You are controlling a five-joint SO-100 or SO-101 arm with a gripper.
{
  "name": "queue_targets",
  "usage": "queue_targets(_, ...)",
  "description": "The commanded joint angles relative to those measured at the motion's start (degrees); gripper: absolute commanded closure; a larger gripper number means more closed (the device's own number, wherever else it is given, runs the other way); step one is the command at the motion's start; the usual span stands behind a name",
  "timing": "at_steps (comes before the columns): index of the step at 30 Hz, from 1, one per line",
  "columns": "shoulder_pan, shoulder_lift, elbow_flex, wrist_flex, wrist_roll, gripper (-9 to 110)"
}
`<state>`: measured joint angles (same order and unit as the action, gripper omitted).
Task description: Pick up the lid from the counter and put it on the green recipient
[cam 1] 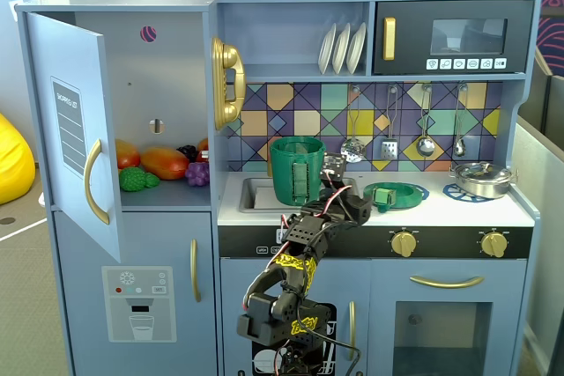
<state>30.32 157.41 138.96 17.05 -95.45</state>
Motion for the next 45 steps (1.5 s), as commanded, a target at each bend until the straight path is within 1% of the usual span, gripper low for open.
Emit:
queue_targets(1,3.69,-4.04,-2.29,-5.98,-0.35,56)
queue_targets(7,5.19,-13.62,-4.31,-14.15,0.26,55)
queue_targets(14,5.54,-23.20,-8.70,-20.04,0.97,56)
queue_targets(32,3.08,-43.07,-25.58,-22.32,1.23,60)
queue_targets(39,1.05,-48.34,-30.59,-22.06,0.97,62)
queue_targets(45,0.35,-50.36,-31.73,-21.80,0.09,65)
